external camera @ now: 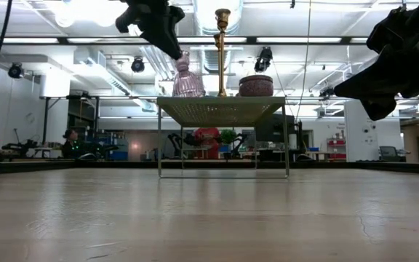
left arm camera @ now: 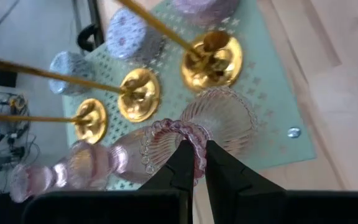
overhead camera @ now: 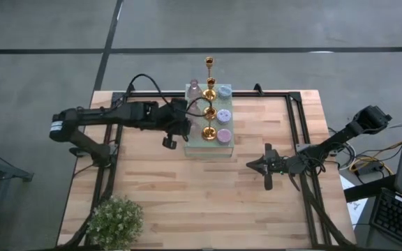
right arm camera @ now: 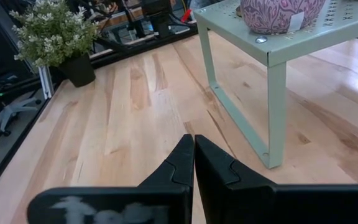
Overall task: Pick & Place candle stick holders
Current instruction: Put the pink glass candle holder on the shelf aligned with the other pink glass candle holders
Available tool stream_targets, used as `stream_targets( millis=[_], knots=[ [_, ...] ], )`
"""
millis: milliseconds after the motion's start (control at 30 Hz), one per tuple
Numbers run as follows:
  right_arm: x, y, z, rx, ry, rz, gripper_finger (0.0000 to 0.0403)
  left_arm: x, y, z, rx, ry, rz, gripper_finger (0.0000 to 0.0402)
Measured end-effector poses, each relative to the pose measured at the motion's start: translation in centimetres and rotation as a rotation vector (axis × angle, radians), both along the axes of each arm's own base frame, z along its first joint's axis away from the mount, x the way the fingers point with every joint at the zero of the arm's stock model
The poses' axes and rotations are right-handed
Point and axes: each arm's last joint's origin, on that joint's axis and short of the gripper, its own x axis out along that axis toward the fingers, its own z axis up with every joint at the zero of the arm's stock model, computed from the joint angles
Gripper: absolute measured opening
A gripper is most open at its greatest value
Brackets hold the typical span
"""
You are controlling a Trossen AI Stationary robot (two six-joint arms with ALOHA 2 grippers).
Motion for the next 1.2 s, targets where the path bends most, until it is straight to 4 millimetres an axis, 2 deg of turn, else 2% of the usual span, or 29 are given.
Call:
stream_targets(
  millis=[367, 633, 1200],
  knots=[
    [0.0, 0.0, 0.0, -0.001, 0.001, -0.002, 0.0008, 1.1, 0.4, -1.1, 0.052, 0.054, 0.006, 0.0025],
    [-0.1, 0.0, -0.1, -0.002, 0.003, -0.002, 0.0008, 1.5, 0.5, -1.2, 0.108, 0.094, 0.006, 0.0025],
    [-0.1, -0.1, -0.2, -0.004, 0.006, -0.001, 0.0008, 1.5, 0.3, -1.0, 0.053, 0.089, -0.032, 0.0033]
  ],
)
